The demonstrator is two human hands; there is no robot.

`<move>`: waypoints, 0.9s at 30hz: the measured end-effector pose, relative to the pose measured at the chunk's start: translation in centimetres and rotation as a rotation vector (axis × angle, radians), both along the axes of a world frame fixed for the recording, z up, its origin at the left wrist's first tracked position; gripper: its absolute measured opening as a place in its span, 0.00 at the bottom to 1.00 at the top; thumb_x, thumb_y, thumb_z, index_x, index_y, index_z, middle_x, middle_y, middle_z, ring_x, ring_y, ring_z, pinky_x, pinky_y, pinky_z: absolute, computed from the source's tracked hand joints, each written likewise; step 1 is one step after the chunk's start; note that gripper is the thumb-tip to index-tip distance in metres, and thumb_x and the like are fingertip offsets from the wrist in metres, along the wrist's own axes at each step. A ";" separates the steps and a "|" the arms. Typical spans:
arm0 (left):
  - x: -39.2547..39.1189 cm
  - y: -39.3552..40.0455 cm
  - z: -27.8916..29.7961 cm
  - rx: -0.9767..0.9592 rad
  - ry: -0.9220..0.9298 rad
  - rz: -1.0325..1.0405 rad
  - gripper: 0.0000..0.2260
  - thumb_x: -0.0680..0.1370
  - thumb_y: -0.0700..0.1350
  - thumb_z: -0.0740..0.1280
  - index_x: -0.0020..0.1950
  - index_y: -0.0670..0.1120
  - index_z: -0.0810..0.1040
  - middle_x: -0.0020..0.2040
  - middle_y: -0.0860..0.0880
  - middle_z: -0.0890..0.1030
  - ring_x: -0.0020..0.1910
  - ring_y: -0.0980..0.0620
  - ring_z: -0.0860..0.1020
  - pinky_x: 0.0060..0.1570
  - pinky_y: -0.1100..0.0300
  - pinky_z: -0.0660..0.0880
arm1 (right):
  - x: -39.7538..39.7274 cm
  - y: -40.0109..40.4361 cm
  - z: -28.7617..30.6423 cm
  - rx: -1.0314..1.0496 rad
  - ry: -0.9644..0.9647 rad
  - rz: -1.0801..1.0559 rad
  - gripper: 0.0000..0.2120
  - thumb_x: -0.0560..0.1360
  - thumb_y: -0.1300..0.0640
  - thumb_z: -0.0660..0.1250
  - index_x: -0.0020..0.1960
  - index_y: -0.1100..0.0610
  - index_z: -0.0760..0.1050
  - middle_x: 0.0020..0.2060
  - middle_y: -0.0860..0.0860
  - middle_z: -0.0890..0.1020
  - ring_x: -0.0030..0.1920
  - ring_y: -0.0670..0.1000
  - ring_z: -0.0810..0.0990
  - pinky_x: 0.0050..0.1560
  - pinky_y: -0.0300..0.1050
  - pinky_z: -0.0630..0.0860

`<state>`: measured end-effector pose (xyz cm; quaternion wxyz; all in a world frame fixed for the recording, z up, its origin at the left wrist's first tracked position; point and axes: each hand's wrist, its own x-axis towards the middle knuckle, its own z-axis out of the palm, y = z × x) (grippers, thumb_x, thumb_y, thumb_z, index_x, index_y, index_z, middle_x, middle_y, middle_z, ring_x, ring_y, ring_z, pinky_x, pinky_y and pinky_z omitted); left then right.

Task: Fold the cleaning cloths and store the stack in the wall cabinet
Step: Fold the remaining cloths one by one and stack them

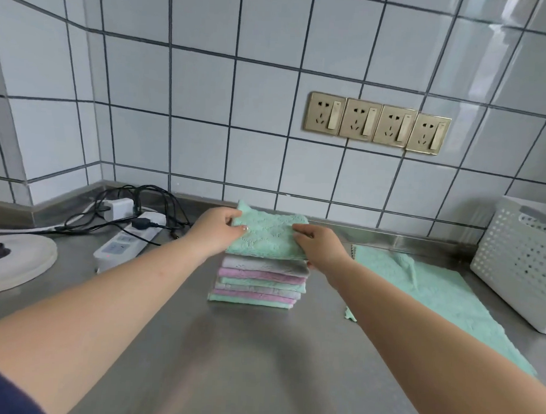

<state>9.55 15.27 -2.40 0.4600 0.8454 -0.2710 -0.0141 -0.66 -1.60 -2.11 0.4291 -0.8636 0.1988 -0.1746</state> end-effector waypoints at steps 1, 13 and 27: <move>0.3 0.0 -0.3 0.010 0.005 0.001 0.22 0.77 0.44 0.66 0.70 0.44 0.69 0.70 0.46 0.70 0.69 0.49 0.69 0.66 0.58 0.63 | 0.5 -0.4 -0.3 -0.019 0.015 0.002 0.17 0.79 0.57 0.59 0.66 0.52 0.74 0.29 0.45 0.74 0.27 0.46 0.67 0.35 0.40 0.71; 2.1 -0.3 -0.5 -0.052 -0.060 0.116 0.21 0.78 0.45 0.63 0.71 0.46 0.67 0.70 0.48 0.71 0.65 0.50 0.72 0.62 0.57 0.67 | 3.1 -1.9 -1.2 -0.307 0.034 -0.073 0.16 0.77 0.49 0.59 0.63 0.46 0.76 0.61 0.53 0.76 0.37 0.49 0.79 0.46 0.40 0.75; 3.6 -5.5 -3.9 0.702 -0.165 -0.025 0.23 0.81 0.55 0.46 0.76 0.53 0.55 0.77 0.45 0.53 0.76 0.42 0.52 0.72 0.40 0.51 | 7.0 0.8 -4.3 -0.542 0.342 0.102 0.23 0.79 0.47 0.47 0.73 0.48 0.60 0.75 0.52 0.59 0.75 0.54 0.55 0.72 0.60 0.56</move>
